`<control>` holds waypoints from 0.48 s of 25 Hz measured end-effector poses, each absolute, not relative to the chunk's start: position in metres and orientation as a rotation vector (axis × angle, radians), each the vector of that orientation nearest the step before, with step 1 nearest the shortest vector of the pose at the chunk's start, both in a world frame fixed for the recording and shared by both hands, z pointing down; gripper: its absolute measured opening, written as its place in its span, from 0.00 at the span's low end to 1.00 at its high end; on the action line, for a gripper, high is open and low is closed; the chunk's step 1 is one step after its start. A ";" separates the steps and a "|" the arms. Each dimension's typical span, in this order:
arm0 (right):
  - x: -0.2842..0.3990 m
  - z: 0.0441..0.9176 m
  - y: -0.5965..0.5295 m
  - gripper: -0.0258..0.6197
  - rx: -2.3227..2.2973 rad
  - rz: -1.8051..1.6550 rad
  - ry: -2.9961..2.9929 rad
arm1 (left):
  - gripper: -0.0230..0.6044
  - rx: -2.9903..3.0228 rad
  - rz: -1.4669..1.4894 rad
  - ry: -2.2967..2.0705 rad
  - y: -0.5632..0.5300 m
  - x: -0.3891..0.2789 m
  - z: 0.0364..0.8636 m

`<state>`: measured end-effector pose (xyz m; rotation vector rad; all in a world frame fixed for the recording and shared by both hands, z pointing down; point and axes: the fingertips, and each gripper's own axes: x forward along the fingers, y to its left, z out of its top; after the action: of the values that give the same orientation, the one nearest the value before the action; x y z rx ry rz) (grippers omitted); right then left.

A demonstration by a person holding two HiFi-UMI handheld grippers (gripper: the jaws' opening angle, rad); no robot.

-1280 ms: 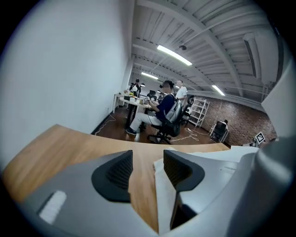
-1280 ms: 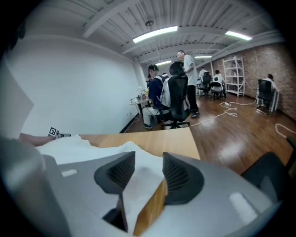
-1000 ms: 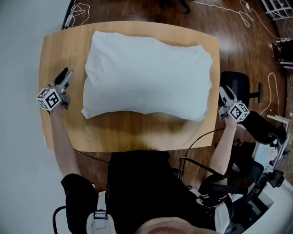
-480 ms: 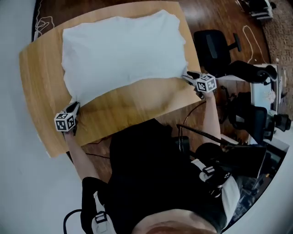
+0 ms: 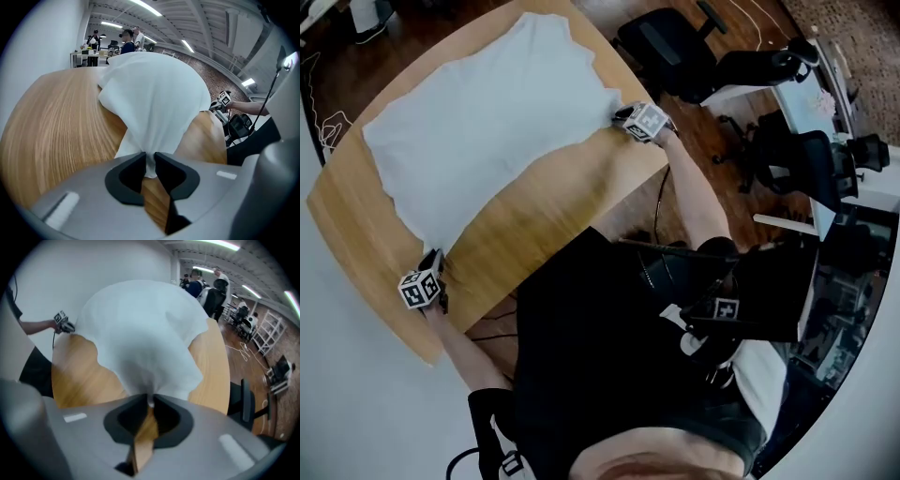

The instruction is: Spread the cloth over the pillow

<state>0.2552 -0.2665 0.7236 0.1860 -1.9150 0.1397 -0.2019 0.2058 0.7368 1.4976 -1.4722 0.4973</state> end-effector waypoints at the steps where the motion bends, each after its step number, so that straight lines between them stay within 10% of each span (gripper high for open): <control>1: 0.261 0.725 -0.267 0.05 0.172 0.097 -1.882 | 0.14 1.493 0.497 -1.463 0.205 -0.200 0.738; 12: 0.284 0.732 -0.247 0.16 0.218 0.227 -1.829 | 0.17 1.451 0.385 -1.515 0.218 -0.224 0.727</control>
<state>0.2841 -0.2466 0.7324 0.2175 -1.8289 0.2268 -0.2243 0.2183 0.7267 1.4510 -1.5154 0.3846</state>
